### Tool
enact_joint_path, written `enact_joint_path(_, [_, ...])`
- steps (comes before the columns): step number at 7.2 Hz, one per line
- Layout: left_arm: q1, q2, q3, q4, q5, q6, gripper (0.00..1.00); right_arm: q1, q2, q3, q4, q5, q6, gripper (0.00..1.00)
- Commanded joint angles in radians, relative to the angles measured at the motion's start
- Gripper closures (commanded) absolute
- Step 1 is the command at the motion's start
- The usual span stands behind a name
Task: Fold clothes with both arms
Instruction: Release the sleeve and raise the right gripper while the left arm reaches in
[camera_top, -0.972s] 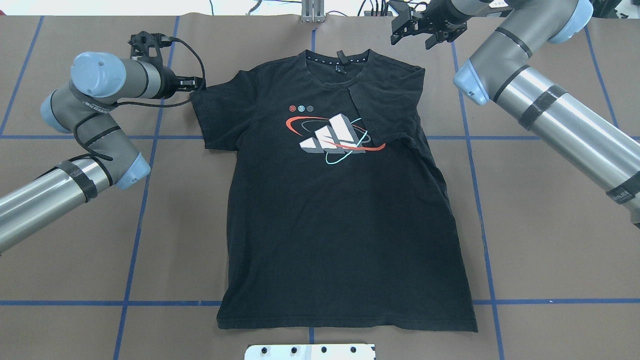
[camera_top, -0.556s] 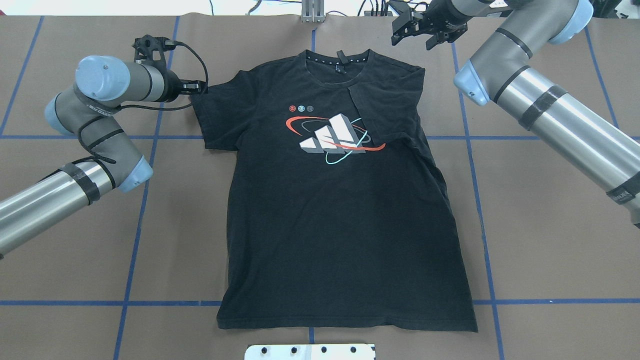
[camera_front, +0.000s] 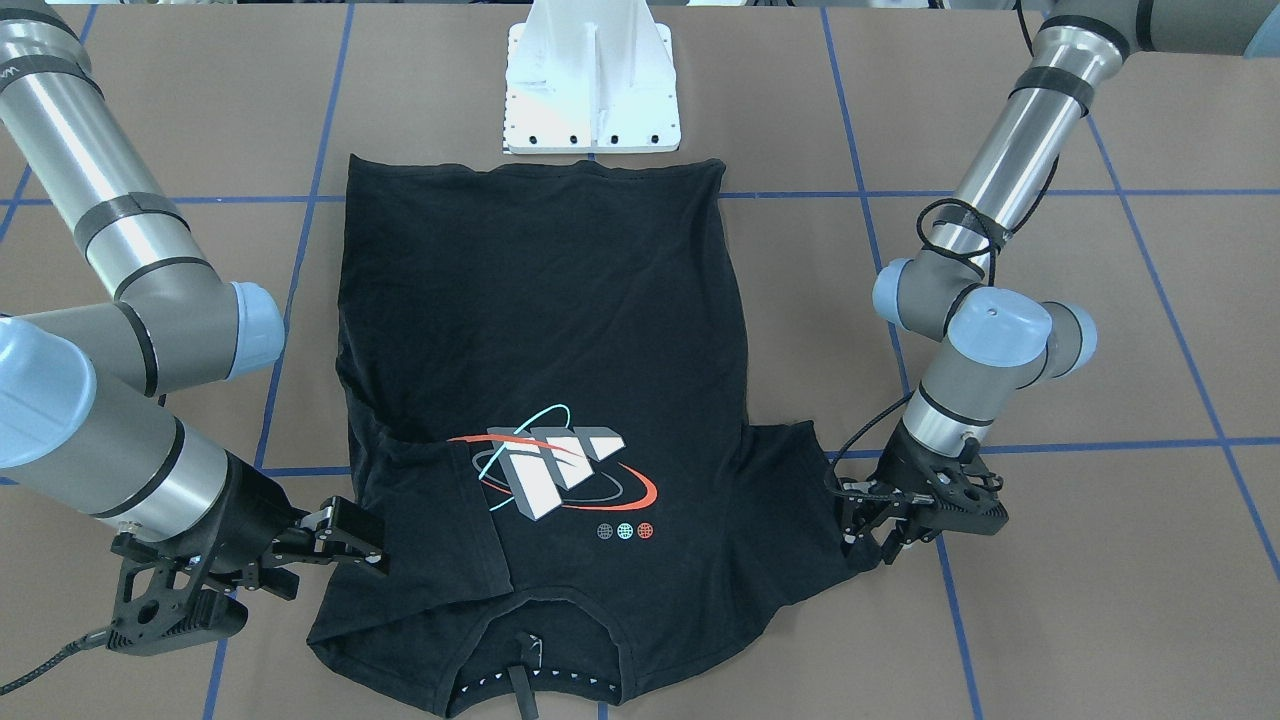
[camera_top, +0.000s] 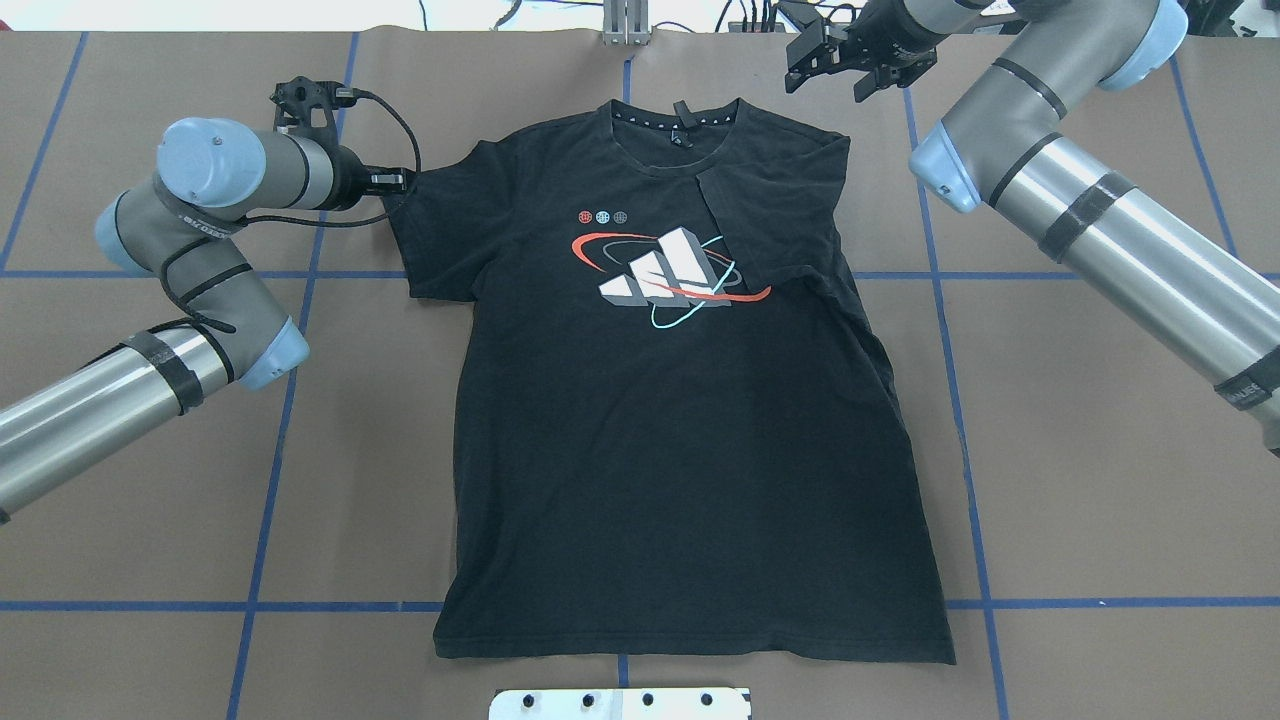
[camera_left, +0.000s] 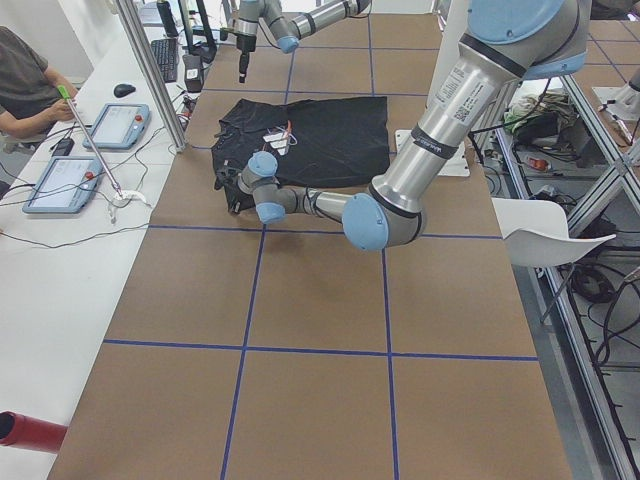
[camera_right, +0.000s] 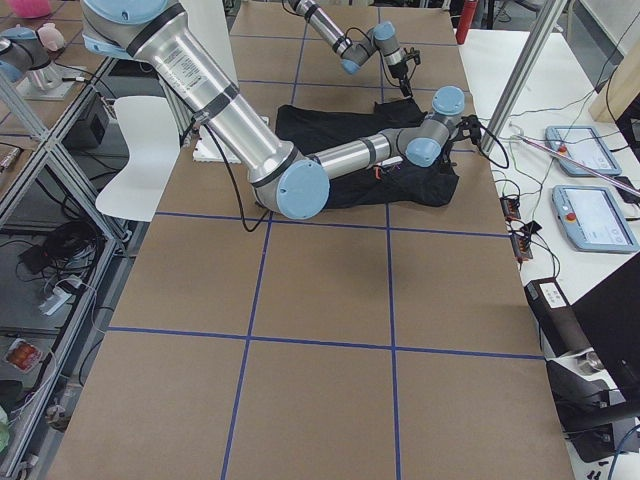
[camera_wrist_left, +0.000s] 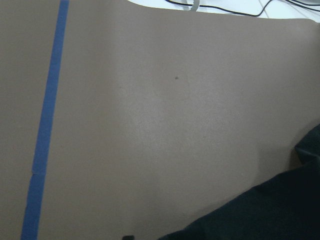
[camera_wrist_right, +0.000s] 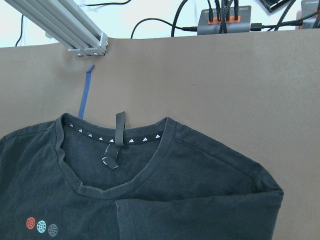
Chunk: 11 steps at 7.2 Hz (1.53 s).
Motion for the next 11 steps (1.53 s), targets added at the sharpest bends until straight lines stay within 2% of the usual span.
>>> enact_joint_path(1, [-0.001, 0.001, -0.001, 0.000, 0.000, -0.002, 0.60, 0.000, 0.000, 0.000, 0.000, 0.000, -0.001, 0.00])
enact_joint_path(4, [-0.001, -0.001, -0.003, 0.003, 0.000, -0.007, 0.97, 0.000, 0.000, -0.003, 0.000, 0.000, -0.001, 0.00])
enact_joint_path(7, [-0.002, -0.003, -0.021, 0.005, -0.005, -0.022, 1.00, 0.000, 0.000, -0.005, 0.000, 0.000, -0.001, 0.00])
enact_joint_path(11, [-0.011, 0.002, -0.157, 0.044, -0.061, -0.100, 1.00, 0.000, -0.003, -0.005, 0.000, 0.000, -0.004, 0.00])
